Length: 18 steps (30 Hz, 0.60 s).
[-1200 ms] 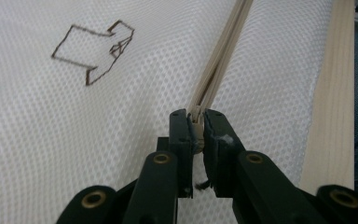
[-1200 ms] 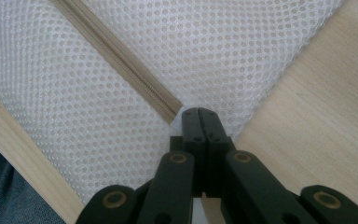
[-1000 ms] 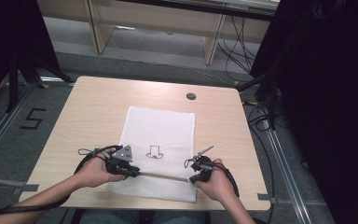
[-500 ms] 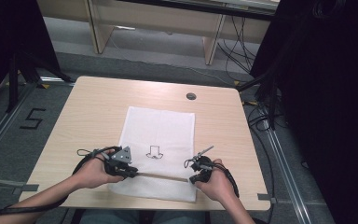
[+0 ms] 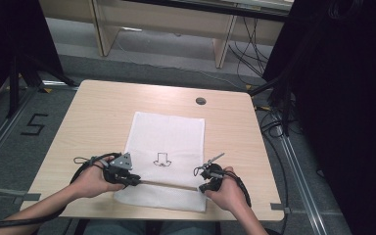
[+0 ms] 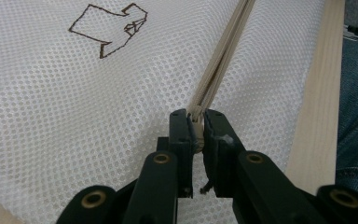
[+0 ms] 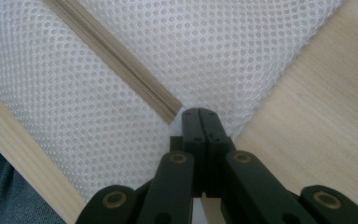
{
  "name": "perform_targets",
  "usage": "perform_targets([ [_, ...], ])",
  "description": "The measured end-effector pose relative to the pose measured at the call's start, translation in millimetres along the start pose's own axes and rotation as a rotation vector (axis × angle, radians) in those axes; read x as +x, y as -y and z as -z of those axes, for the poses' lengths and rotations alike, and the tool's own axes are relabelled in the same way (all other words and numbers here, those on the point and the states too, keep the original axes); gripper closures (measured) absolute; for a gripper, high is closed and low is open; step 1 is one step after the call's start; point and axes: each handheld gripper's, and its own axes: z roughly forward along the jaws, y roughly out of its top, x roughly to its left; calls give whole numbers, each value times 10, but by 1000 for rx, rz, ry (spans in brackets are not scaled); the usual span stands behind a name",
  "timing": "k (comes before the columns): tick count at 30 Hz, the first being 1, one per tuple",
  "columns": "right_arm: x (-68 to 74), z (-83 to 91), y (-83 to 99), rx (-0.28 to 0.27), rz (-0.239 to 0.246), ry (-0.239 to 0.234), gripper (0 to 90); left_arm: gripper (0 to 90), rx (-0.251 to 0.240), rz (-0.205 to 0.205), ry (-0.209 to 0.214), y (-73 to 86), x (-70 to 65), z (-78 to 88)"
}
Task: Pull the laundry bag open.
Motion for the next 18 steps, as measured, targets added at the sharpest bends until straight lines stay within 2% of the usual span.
perform_targets([
  [3,9,4,-6,14,-21,0,900,818,-1,-13,-1,14,-13,10],
  [5,4,0,-9,9,-4,-2,900,818,-5,5,1,28,-34,8],
  [8,-1,-2,-11,7,6,-1,900,818,10,-9,-20,33,-41,9],
  [10,1,-3,-12,6,7,3,900,818,-3,9,-7,52,-29,19],
  [11,2,-3,-13,6,8,3,900,818,5,-15,-18,59,-15,35],
  [12,0,-3,-12,7,7,2,900,818,-1,11,-12,68,-21,41],
  [13,2,0,-12,10,0,-2,900,818,-14,16,-2,75,-22,47],
  [14,2,-1,-13,10,-3,-1,900,818,-7,16,-12,84,-28,57],
  [16,-4,-3,-14,8,6,-2,900,818,-11,30,-6,95,-28,66],
  [17,1,1,-15,11,4,0,900,818,-5,3,-9,95,-19,73],
  [18,1,0,-16,12,5,0,900,818,-10,15,-9,100,-28,67],
])
